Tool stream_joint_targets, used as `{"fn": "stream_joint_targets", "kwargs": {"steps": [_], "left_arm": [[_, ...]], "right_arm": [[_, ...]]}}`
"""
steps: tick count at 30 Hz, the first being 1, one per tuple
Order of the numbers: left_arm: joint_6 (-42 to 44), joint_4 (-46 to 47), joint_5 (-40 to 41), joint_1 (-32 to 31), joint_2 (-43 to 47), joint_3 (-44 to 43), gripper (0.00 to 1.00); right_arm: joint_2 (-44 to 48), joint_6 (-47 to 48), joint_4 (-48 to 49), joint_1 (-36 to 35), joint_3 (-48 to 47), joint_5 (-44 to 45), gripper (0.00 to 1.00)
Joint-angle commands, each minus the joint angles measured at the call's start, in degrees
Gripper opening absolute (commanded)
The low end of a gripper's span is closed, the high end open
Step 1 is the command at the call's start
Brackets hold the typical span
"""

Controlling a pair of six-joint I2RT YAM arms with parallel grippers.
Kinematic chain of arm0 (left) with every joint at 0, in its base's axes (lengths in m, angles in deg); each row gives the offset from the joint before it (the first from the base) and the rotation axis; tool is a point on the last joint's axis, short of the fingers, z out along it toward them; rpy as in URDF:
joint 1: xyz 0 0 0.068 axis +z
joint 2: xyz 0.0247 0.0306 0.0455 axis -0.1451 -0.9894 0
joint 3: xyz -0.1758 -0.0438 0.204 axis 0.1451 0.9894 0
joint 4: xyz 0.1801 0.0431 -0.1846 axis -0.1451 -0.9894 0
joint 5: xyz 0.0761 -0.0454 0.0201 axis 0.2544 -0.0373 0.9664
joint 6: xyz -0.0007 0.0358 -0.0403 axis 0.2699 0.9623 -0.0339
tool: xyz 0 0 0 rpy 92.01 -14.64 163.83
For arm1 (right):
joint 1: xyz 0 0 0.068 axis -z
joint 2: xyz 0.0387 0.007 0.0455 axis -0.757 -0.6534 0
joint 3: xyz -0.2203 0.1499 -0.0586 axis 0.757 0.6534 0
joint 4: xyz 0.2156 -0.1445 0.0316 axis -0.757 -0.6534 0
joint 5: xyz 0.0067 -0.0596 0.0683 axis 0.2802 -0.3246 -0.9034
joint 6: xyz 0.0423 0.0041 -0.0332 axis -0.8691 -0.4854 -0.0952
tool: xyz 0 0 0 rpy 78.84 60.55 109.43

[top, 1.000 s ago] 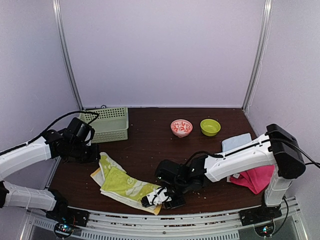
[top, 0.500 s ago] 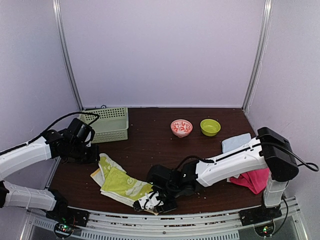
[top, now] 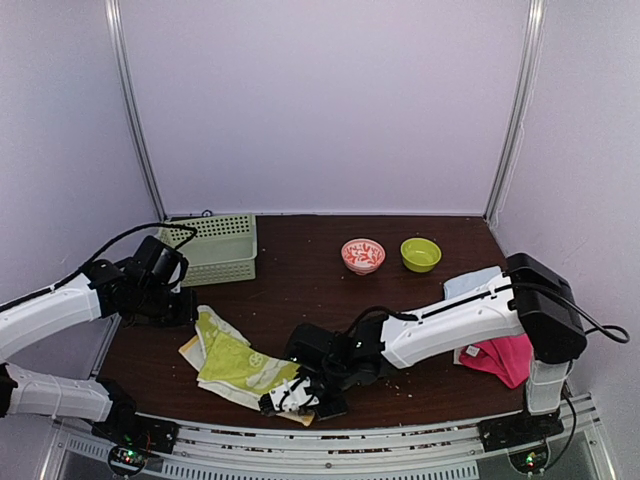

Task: Roll the towels
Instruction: Pick up the towel from the center of the board.

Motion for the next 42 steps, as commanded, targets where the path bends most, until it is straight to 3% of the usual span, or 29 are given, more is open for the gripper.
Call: {"fn": "stream_joint_targets", "kwargs": {"steps": [1, 7, 13, 20, 24, 27, 32, 37, 42], "left_arm": [[1.31, 0.91, 2.09, 0.26, 0.18, 0.03, 0.0], [1.2, 2.36, 4.4, 0.22, -0.14, 0.51, 0.0], [0.61, 1.97, 9.25, 0.22, -1.04, -0.33, 0.0], [4.08, -8.79, 20.84, 0.57, 1.46, -20.14, 0.0], [3.69, -13.69, 22.32, 0.6, 5.6, -28.39, 0.0], [1.19, -15.95, 18.86, 0.63, 8.41, -28.21, 0.0], [-1.95, -10.57, 2.87, 0.64, 15.57, -18.09, 0.0], [-6.1, -13.07, 0.52, 0.57, 23.85, -16.21, 0.0], [-7.37, -8.71, -1.89, 0.65, 27.46, -18.72, 0.0]], "right_arm": [[3.27, -2.47, -3.88, 3.0, -3.33, -2.72, 0.0], [9.89, -4.83, -6.7, 9.46, -4.95, -3.19, 0.0], [18.13, -8.74, -6.71, 25.78, -6.4, -3.83, 0.0], [23.82, -13.4, -6.59, 45.15, -18.38, -6.13, 0.0], [28.07, -15.47, -6.67, 53.45, -20.45, -10.56, 0.0], [32.99, -14.24, -7.98, 55.93, -15.93, -14.03, 0.0], [40.34, -7.34, -17.47, 56.01, -4.9, -28.17, 0.0], [49.4, 0.44, -30.23, 55.77, 3.52, -32.49, 0.0], [52.68, 3.44, -39.54, 55.25, 0.67, -34.81, 0.0]]}}
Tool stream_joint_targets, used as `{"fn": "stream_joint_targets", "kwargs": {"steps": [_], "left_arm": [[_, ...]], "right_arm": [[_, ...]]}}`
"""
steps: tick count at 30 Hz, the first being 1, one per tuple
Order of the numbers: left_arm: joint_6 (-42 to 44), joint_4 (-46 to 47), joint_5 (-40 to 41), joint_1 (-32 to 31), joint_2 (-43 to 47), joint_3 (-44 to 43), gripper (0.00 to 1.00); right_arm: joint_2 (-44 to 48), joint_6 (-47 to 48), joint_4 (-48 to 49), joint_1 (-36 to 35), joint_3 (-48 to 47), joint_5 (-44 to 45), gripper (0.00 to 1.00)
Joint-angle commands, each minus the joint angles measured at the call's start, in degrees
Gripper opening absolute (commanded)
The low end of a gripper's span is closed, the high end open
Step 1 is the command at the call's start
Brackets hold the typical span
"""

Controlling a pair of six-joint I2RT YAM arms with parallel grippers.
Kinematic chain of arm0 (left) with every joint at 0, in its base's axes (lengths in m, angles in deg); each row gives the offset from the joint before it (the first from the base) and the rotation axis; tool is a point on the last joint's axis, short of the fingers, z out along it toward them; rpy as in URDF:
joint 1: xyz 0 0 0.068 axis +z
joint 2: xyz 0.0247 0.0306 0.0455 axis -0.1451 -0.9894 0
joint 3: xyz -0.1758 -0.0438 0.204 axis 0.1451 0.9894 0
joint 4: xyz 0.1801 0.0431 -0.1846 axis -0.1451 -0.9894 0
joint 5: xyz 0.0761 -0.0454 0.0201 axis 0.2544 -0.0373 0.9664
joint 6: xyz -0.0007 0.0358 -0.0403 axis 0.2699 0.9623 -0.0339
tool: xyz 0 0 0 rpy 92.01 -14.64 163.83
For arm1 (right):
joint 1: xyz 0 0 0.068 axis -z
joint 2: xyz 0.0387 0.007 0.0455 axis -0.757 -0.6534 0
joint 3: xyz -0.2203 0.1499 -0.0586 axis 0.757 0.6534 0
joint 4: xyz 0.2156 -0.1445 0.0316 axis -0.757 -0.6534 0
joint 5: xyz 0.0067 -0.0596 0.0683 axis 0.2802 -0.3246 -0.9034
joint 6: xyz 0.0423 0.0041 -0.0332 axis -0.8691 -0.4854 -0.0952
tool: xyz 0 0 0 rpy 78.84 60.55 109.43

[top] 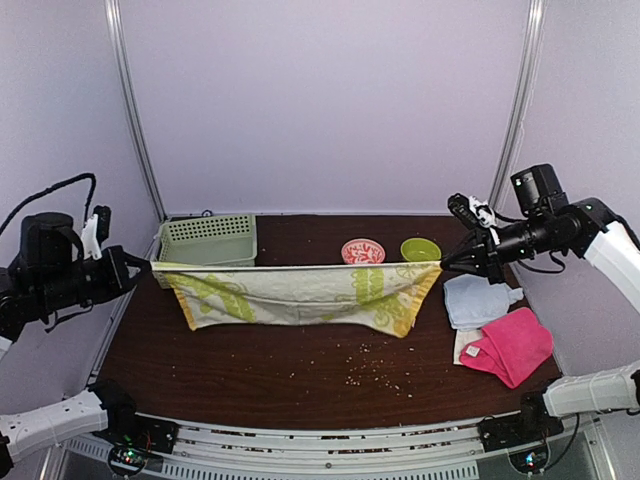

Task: Roll the towels
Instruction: Pick up the towel from the center of the board, then flatten out the towel at the center of the board, then smooth out the towel at the center of the board.

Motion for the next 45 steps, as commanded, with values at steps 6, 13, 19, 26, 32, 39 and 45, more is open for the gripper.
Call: {"fn": "stream_joint_targets", "kwargs": {"steps": [6, 13, 19, 26, 32, 39, 45], "left_arm": [[-3.31, 4.3, 3.41, 0.59, -7.88, -0.5, 0.0], [2.07, 14.19, 6.66, 2.72, -30.39, 4.88, 0.03], [4.2, 15.51, 7.45, 2.9, -35.51, -1.8, 0.52], [1.52, 15.81, -1.51, 2.9, -27.77, 8.77, 0.55], [0.9, 14.89, -9.3, 2.3, -24.49, 17.16, 0.3], [3.81, 9.76, -11.44, 0.61, -29.89, 16.48, 0.0], [4.54, 7.69, -11.77, -1.87, -34.41, 16.7, 0.0]], "right_arm": [[0.12, -9.29, 6.59, 0.17, 1.55, 4.8, 0.0], [-18.65, -18.06, 25.39, 0.22, 6.34, 26.31, 0.16], [-22.73, -20.01, 23.82, 0.41, -1.9, 28.64, 0.33], [-13.29, -10.62, 20.21, -0.15, 7.49, 19.18, 0.33], [-10.05, -0.96, 13.94, -3.79, 13.84, 18.36, 0.31], [-12.26, 3.36, 11.08, -11.32, 16.55, 19.97, 0.26], [-16.18, 5.17, 10.99, -18.9, 19.55, 23.61, 0.22]]}}
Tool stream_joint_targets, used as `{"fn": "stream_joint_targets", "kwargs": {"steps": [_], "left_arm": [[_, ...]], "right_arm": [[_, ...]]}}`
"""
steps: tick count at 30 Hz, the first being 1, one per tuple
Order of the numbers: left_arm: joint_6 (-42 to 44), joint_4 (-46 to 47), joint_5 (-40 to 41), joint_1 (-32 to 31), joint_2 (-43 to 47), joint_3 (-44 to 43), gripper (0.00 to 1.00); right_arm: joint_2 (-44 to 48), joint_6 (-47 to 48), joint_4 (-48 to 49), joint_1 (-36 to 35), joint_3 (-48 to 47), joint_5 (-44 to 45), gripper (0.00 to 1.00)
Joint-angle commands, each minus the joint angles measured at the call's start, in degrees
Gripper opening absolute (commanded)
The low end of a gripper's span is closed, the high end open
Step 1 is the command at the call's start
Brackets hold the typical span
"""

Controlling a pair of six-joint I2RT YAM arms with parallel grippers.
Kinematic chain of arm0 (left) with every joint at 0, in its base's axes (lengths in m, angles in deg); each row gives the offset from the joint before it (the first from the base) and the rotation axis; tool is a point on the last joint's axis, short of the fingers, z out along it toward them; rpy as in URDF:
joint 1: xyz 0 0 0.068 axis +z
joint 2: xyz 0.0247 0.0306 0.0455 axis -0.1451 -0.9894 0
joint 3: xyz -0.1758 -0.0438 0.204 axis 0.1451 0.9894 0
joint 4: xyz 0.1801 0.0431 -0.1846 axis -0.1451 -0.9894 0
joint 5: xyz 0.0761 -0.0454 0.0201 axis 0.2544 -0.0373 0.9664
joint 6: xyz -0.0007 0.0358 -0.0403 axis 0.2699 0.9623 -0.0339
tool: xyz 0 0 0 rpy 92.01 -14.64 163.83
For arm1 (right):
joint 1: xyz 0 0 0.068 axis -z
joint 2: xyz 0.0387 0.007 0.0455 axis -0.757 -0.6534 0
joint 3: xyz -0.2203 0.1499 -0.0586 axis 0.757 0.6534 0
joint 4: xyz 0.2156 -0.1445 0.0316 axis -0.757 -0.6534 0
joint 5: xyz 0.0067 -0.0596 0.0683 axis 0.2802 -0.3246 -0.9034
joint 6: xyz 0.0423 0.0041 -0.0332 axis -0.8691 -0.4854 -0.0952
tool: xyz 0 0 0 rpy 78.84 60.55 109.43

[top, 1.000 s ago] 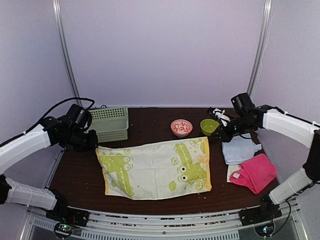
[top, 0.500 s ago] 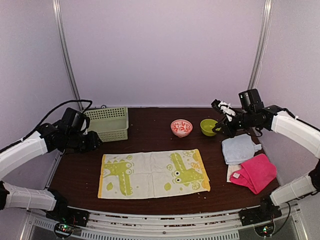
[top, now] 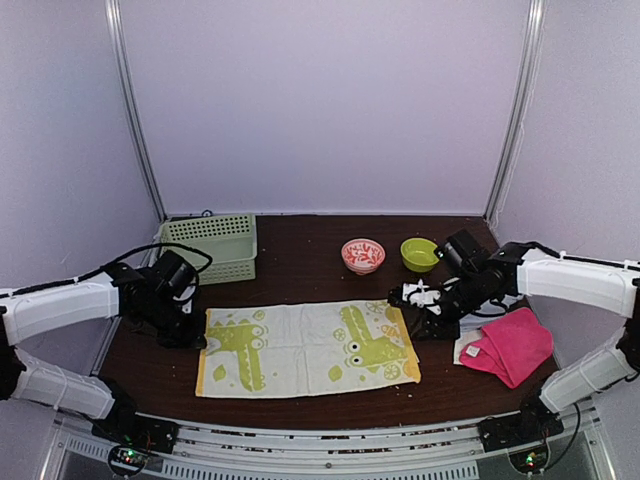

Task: Roll the towels
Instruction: Smooth out the towel at the center of the board.

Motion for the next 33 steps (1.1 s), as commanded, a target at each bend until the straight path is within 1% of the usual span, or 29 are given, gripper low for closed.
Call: {"fn": "stream_joint_targets", "kwargs": {"steps": [1, 8, 13, 17, 23, 29, 33], "left_arm": [[1.45, -1.66, -1.5, -1.33, -1.21, -0.81, 0.0], [0.62, -0.95, -2.4, -3.76, -3.54, 1.91, 0.0], [-0.56, 1.82, -3.67, -5.25, -5.05, 4.77, 0.0], [-1.6, 1.78, -4.17, -6.84, -7.07, 6.81, 0.0], [-4.24, -1.15, -4.11, -8.23, -5.72, 9.92, 0.0], [-6.47, -4.1, -5.64, -9.57, 0.87, 11.85, 0.0], [-6.9, -7.52, -2.94, -9.65, 1.54, 8.83, 0.0]], "right_arm": [[-3.53, 2.73, -1.87, -4.38, 2.16, 2.5, 0.22], [-8.77, 4.19, -1.21, -9.71, 4.7, 4.41, 0.2], [-11.54, 4.49, 0.67, -10.28, 7.06, 6.66, 0.19], [-12.31, 4.27, 1.16, -10.27, 8.0, 8.27, 0.19], [-11.45, 4.47, -0.89, -10.35, 9.98, 10.85, 0.17], [-7.15, 5.35, -4.11, -10.78, 12.33, 10.7, 0.17], [-4.56, 6.63, -6.79, -11.05, 11.53, 9.22, 0.17]]}}
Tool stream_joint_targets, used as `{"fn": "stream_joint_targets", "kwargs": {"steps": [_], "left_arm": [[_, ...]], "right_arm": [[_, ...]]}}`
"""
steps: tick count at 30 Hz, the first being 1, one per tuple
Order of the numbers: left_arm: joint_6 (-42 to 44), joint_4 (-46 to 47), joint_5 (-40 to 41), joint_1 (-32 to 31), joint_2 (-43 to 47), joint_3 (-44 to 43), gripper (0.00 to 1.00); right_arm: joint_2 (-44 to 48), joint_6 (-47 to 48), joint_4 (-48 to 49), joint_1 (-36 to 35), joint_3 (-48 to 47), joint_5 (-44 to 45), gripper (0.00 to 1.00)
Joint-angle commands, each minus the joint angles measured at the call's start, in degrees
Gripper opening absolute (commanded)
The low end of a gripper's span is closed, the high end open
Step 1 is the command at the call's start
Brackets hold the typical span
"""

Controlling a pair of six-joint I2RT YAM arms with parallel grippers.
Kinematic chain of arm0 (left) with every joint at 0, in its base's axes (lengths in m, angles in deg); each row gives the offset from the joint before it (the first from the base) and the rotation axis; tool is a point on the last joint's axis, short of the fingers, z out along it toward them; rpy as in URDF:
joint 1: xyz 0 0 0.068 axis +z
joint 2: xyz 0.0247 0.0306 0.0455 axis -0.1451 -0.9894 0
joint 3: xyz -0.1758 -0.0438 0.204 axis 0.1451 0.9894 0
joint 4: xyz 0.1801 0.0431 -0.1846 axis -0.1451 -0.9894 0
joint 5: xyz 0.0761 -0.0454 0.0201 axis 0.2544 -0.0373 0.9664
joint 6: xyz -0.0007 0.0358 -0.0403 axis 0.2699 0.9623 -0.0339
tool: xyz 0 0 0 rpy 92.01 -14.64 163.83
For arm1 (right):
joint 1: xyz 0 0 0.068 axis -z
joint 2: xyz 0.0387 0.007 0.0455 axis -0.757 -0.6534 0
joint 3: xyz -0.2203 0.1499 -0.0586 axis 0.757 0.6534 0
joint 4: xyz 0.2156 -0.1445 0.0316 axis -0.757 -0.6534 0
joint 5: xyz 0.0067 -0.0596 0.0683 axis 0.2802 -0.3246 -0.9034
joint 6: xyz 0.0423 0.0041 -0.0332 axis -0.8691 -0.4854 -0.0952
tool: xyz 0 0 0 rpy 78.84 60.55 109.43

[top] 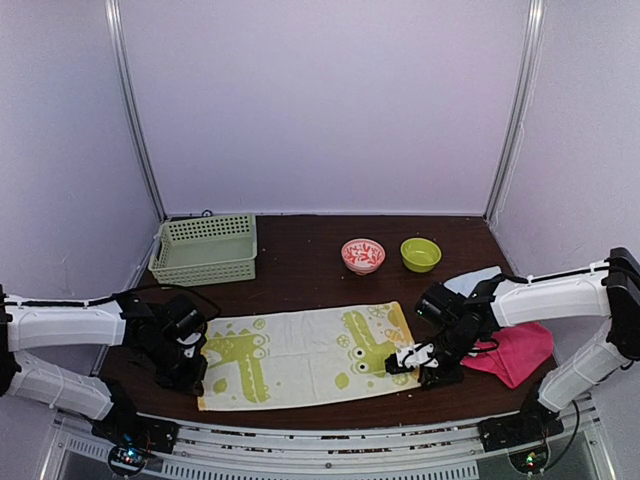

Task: Roll the towels
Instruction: Smooth out the towel at the center of the board.

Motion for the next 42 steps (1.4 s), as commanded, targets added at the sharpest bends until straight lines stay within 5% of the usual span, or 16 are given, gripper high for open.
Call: {"fn": "stream_joint_targets", "kwargs": {"steps": [1, 10, 17, 34, 42], "left_arm": [[-1.11, -5.96, 2.15, -0.21, 0.48, -3.22, 0.0], [3.6, -8.67, 10.06, 0.44, -3.29, -19.0, 0.0], [8.0, 3.08, 14.56, 4.17, -13.26, -23.89, 0.0], [11.37, 18.08, 19.14, 9.97, -26.01, -18.87, 0.0], [12.68, 21.33, 19.91, 11.96, -27.44, -18.88, 0.0]], "right_arm": [[2.25, 1.61, -7.12, -0.46, 0.71, 2.5, 0.17], [3.83, 4.37, -15.26, 1.8, -12.07, -3.22, 0.3], [-7.57, -11.23, 0.69, 14.81, -22.37, -4.99, 0.26], [-26.22, -21.74, 14.52, 18.34, -26.07, 14.45, 0.19], [-26.75, -21.75, 14.83, 19.15, -26.09, 13.25, 0.19]]}}
